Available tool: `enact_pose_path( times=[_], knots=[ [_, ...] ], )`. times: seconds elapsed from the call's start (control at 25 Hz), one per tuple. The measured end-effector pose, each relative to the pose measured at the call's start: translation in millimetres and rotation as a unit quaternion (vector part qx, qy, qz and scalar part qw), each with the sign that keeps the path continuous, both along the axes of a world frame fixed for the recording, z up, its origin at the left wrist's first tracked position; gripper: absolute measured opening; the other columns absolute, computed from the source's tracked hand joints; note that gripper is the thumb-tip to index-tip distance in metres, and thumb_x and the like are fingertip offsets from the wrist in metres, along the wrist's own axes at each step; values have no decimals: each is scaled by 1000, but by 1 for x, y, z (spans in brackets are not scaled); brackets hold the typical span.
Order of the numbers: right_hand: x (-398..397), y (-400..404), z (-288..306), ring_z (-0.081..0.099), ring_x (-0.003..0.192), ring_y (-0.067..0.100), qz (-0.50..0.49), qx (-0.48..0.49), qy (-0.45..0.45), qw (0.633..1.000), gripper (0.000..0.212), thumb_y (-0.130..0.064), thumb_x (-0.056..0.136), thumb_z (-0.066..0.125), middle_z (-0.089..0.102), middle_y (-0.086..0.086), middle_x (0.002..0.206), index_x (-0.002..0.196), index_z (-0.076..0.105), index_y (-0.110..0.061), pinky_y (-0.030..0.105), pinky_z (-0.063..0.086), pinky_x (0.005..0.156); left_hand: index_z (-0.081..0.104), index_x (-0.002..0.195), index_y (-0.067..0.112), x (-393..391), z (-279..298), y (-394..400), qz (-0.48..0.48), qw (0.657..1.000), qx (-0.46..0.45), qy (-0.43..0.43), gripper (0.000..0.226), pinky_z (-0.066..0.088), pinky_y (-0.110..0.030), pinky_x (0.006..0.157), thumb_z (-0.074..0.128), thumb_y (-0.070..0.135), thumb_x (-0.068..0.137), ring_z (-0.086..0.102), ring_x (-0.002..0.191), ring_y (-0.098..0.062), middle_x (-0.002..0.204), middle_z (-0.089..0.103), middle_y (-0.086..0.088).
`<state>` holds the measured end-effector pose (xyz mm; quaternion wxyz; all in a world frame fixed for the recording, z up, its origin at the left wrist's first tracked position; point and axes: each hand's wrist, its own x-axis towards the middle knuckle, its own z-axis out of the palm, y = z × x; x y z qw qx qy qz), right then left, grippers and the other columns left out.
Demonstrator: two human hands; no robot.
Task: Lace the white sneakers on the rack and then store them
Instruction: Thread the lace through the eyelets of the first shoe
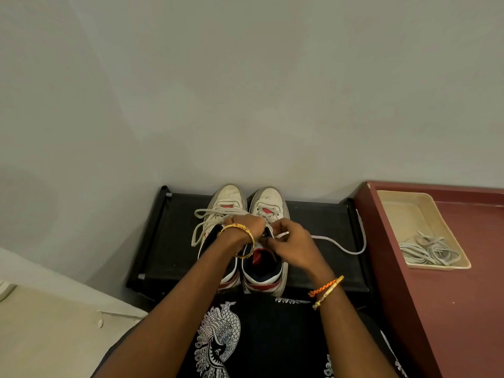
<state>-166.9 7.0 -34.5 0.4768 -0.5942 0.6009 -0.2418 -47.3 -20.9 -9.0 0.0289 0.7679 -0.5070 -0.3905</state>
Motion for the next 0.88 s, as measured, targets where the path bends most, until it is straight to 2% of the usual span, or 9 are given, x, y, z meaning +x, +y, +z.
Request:
enact_pose_path(
  times=[0.08,0.16,0.24,0.32,0.48,0.56,0.76,0.8,0.88],
  knots=[
    [8,0,-4,60,85,16,-27,-24,41,998,18,-17,80,70,60,-2,94,95,60,-19,29,52,70,58,98,0,2,7,-2,54,988,-9,146,29,41,-33,93,32,11,94,55,98,-28,102,61,-19],
    [11,-1,-6,58,84,17,-58,-37,65,996,24,-15,81,68,60,1,96,104,60,-15,30,50,71,46,66,5,7,18,-1,169,932,-38,319,28,43,-20,61,34,2,91,48,65,-19,59,54,-9],
    [13,-3,-7,60,83,20,-83,-27,66,994,31,-15,81,67,60,2,94,109,56,-16,34,52,72,40,57,11,23,29,1,259,869,-70,415,28,38,-19,46,38,2,83,45,55,-16,41,45,0],
    [15,-1,-8,61,83,21,-91,-24,72,993,34,-15,81,66,60,2,93,111,52,-18,36,53,72,43,56,11,39,46,6,299,833,-74,460,22,37,-21,49,42,10,78,47,57,-16,48,47,1],
    [17,-1,-11,59,86,21,-92,-36,72,993,28,-11,83,64,58,2,99,103,49,-23,34,52,70,45,61,12,71,87,10,282,835,-138,452,19,37,-25,59,44,13,80,52,69,-16,85,57,-9],
    [18,0,-13,59,91,24,-85,-53,69,993,25,-8,83,64,56,4,105,101,53,-22,35,54,73,46,63,14,88,112,13,284,813,-194,469,18,41,-28,68,44,15,81,61,84,-17,97,64,-8],
    [18,-2,-17,59,88,20,-109,-72,27,991,16,-6,80,66,58,1,98,87,61,-19,28,49,75,52,70,18,120,158,23,323,674,-333,575,21,47,-30,86,41,20,88,66,104,-18,98,71,1],
    [17,-3,-15,60,84,19,-127,-52,-13,990,15,-6,79,67,60,1,91,82,59,-19,29,49,73,54,73,18,123,158,22,322,670,-339,577,21,49,-28,84,40,18,89,66,103,-17,98,70,1],
    [15,-5,-6,59,80,20,-173,3,-123,977,14,-7,82,66,61,6,82,76,56,-15,32,50,73,57,78,15,123,148,20,304,712,-325,543,21,50,-26,81,40,14,89,64,98,-17,98,67,-2]
  ],
)
